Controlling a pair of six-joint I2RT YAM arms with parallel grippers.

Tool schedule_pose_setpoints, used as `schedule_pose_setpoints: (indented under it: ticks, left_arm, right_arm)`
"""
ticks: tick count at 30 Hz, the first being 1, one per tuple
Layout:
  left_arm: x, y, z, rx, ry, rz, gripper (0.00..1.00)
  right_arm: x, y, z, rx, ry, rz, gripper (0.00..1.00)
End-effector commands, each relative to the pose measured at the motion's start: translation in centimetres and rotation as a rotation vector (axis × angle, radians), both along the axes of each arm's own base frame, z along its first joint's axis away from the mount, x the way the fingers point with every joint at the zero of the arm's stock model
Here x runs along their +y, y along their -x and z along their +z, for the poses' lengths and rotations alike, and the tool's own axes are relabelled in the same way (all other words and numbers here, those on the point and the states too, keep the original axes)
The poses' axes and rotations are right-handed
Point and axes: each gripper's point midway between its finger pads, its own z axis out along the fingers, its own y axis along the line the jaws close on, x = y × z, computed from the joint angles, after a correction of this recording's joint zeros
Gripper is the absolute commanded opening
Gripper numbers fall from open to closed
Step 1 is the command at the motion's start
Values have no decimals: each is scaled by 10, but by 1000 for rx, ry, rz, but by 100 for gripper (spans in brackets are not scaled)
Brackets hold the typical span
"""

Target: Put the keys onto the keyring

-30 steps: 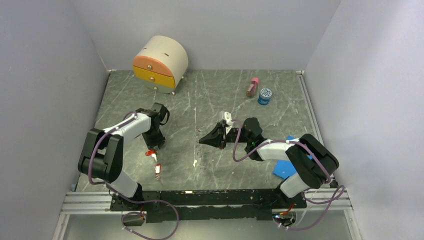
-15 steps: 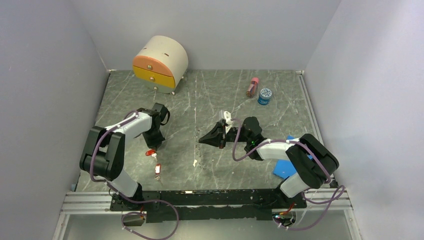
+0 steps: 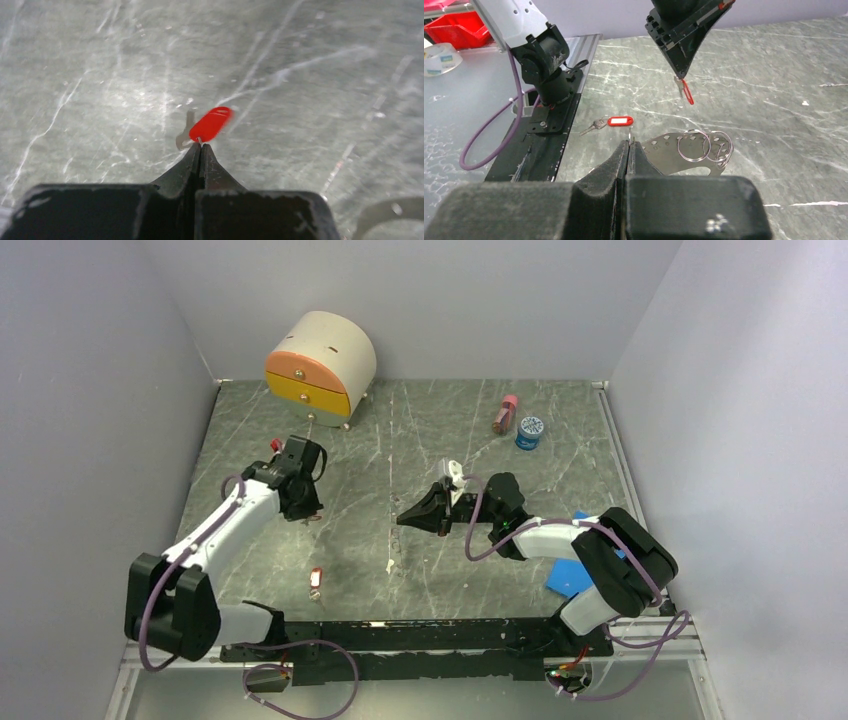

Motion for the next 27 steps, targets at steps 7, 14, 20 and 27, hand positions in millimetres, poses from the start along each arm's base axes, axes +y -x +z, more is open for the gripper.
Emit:
schedule_pose_setpoints:
  ticks: [7, 14, 20, 27]
  left_arm:
    - [-113, -16, 88, -529, 358, -715, 3]
    - [-149, 5, 124, -786, 356, -1074, 2]
    - [-170, 21, 137, -928, 346, -1258, 3]
    - [-188, 37, 138, -1029, 262, -1440, 3]
  right_arm:
    - [-6, -4, 48, 6, -171, 36, 0]
    - [-12, -6, 47, 41, -200, 43, 0]
    - [-11, -10, 42, 42, -159, 27, 0]
    - [-11, -8, 42, 41, -147, 37, 0]
